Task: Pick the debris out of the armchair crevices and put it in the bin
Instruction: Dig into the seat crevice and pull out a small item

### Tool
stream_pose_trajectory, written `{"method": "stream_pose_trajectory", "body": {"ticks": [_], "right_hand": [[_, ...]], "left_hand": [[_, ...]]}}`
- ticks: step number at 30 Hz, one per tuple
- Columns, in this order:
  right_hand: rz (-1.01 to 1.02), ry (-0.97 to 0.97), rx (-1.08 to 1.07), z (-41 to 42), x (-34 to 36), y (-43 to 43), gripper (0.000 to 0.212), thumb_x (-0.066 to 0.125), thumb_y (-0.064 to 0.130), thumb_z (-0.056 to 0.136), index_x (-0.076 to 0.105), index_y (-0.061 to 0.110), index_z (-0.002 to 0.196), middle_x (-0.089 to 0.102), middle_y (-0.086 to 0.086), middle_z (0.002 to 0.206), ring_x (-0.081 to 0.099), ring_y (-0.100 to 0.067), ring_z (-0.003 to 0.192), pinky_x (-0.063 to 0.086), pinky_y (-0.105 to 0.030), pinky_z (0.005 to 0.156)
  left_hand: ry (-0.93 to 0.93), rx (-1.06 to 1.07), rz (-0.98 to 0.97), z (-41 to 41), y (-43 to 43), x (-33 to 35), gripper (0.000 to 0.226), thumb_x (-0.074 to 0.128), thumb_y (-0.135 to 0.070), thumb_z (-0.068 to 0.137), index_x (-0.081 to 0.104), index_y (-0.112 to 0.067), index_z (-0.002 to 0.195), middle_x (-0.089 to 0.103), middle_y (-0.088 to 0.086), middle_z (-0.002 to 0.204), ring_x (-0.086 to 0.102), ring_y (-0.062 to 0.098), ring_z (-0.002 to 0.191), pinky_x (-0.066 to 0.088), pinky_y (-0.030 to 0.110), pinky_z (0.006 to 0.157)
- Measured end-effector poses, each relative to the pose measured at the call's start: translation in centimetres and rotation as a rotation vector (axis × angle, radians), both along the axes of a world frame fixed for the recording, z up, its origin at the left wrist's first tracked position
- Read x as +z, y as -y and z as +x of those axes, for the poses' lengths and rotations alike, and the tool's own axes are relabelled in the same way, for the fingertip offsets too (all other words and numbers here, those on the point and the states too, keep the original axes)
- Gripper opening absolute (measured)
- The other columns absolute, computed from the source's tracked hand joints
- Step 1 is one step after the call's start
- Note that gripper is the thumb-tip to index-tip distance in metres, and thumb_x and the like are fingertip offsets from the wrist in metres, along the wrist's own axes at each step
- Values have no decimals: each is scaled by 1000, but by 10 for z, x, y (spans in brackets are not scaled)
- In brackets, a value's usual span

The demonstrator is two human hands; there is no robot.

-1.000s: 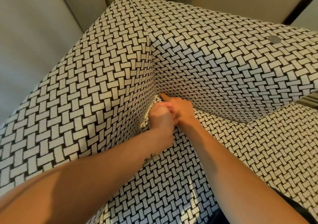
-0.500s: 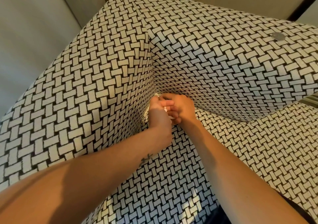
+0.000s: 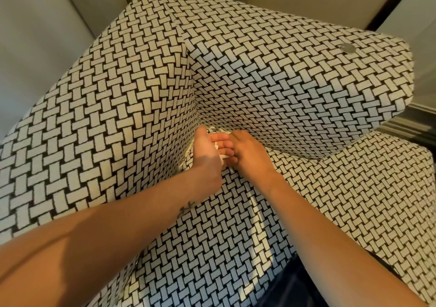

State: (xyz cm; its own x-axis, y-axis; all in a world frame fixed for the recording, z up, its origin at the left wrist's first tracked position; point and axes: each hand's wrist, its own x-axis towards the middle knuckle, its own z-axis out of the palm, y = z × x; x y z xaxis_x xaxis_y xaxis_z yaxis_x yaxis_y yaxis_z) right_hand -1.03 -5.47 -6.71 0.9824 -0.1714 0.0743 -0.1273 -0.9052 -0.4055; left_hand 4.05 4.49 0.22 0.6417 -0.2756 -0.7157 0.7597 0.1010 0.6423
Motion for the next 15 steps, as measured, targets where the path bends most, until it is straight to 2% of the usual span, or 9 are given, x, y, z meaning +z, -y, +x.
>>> {"method": "stream_pose_trajectory", "body": {"ticks": [2, 5, 7, 9, 12, 15], "right_hand": [[139, -11, -82, -3, 1, -1, 25, 67, 2, 83, 63, 9, 107, 60, -5, 104, 55, -22, 97, 53, -38, 74], [470, -24, -284, -14, 2, 1, 19, 68, 8, 92, 65, 15, 109, 65, 5, 101, 62, -13, 89, 55, -31, 80], [592, -11, -381, -26, 8, 5, 17, 66, 9, 95, 67, 16, 111, 68, 5, 102, 65, -10, 91, 58, -29, 83], [696, 74, -464, -36, 22, 9, 18, 62, 4, 97, 67, 18, 108, 69, 5, 100, 66, -8, 91, 58, -21, 79], [771, 221, -550, -47, 50, 14, 23, 61, 1, 96, 64, 21, 107, 67, 4, 100, 65, -7, 91, 55, -14, 76], [818, 336, -587, -59, 75, 14, 15, 70, 6, 92, 65, 19, 99, 69, 2, 96, 66, -8, 85, 56, -17, 76]], "left_hand": [[-11, -30, -36, -1, -1, 0, 62, 27, -49, 107, 63, -1, 92, 58, 9, 65, 49, 16, 46, 41, 26, 46], [-30, -60, -88, -3, -1, -1, 60, 26, -47, 107, 62, 0, 97, 60, 11, 69, 52, 19, 55, 43, 31, 54], [-71, -124, -135, -7, -1, 5, 47, 31, -35, 106, 60, 2, 101, 60, 14, 75, 53, 20, 59, 43, 30, 55], [-100, -234, -200, -12, 1, 15, 29, 41, -13, 93, 60, 6, 103, 62, 18, 85, 54, 20, 61, 42, 29, 56], [-71, -350, -267, -17, 2, 30, 55, 40, 8, 69, 54, 13, 122, 65, 26, 108, 55, 18, 72, 43, 27, 65], [-42, -394, -293, -21, 0, 48, 58, 30, 17, 67, 52, 10, 120, 56, 17, 100, 51, 17, 78, 41, 25, 65]]}}
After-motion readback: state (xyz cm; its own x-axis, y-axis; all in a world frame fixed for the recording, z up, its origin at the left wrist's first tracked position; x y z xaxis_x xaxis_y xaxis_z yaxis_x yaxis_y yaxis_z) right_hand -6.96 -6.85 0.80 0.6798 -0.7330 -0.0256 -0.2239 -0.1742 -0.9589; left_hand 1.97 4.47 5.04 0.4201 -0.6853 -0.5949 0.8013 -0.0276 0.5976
